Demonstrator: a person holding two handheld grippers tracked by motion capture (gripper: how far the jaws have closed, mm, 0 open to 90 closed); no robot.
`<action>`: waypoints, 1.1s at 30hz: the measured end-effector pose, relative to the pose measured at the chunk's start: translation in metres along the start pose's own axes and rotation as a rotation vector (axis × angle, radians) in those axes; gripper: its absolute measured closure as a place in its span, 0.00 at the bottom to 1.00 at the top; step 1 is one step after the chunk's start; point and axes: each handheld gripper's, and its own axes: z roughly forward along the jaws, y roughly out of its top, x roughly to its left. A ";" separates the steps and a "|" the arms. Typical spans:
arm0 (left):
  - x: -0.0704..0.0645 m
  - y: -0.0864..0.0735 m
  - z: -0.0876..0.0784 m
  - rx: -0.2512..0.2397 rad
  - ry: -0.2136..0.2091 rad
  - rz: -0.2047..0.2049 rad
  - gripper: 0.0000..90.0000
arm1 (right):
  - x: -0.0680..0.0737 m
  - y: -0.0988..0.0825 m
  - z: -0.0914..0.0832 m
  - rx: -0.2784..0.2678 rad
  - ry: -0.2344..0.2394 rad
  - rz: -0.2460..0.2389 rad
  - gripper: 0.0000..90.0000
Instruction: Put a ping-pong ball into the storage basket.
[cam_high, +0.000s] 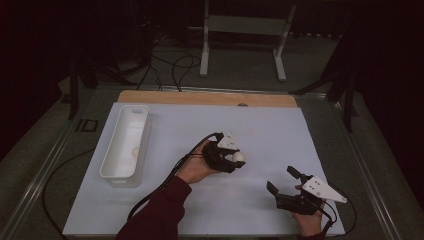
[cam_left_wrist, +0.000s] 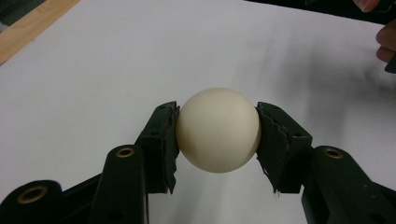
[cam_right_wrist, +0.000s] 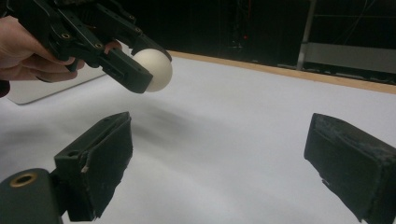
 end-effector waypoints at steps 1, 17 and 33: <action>0.000 0.000 0.000 -0.001 0.000 0.000 0.57 | 0.000 0.000 0.000 0.000 0.000 0.001 0.08; -0.002 0.000 -0.008 -0.008 0.002 0.010 0.57 | 0.000 0.000 0.000 -0.001 -0.001 -0.002 0.08; -0.001 -0.001 -0.021 -0.015 0.014 0.023 0.57 | 0.000 0.000 0.000 0.001 0.002 -0.003 0.08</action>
